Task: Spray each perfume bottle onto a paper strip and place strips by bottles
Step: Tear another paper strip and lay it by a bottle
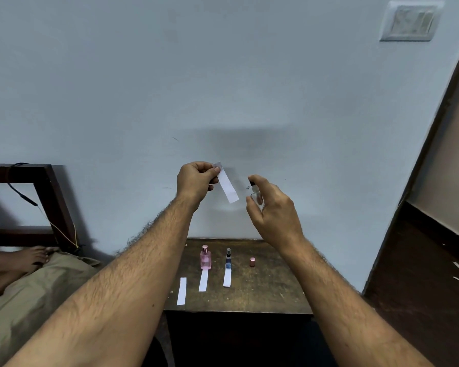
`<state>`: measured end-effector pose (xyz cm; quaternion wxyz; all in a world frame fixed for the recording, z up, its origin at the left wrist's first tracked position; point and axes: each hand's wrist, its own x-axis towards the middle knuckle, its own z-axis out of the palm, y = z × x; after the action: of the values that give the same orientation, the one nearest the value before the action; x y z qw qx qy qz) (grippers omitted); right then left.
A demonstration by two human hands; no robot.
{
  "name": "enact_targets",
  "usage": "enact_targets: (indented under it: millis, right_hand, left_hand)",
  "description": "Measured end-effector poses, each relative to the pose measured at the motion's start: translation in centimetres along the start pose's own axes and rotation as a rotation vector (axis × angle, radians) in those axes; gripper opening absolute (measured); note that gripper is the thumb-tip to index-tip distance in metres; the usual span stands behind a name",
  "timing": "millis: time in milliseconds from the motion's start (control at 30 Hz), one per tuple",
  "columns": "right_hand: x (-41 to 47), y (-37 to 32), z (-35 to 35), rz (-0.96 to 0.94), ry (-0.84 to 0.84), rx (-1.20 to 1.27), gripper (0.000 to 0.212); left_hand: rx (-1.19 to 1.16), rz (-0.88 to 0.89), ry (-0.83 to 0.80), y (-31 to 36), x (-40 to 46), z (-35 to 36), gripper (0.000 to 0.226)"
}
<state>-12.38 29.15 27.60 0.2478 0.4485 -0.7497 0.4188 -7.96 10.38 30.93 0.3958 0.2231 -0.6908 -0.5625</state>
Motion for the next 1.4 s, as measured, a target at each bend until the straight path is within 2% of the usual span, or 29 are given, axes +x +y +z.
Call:
enact_targets:
  millis: [433,667,867,1133,1400]
  right_hand:
    - [-0.2,0.3,-0.3,0.014,-0.008,-0.020,0.035]
    - [-0.3,0.3,-0.2,0.033,-0.021,-0.022,0.034]
    - [-0.2,0.2,-0.1,0.013,-0.013,-0.011,0.042]
    - [-0.3,0.4,-0.1,0.028,-0.015,-0.026,0.035]
    - [-0.3,0.6,0.1,-0.013,0.005,-0.043,0.048]
  left_hand:
    - [0.027,-0.022,-0.004,-0.8,0.1,0.2,0.012]
    - [0.033,-0.021,-0.007,-1.0,-0.1,0.2,0.009]
    - [0.034,-0.018,-0.006,-0.9,-0.1,0.5,0.007]
    - [0.044,-0.021,-0.013,-1.1,-0.1,0.6,0.009]
    - [0.032,-0.025,-0.013,-1.2,-0.1,0.8,0.009]
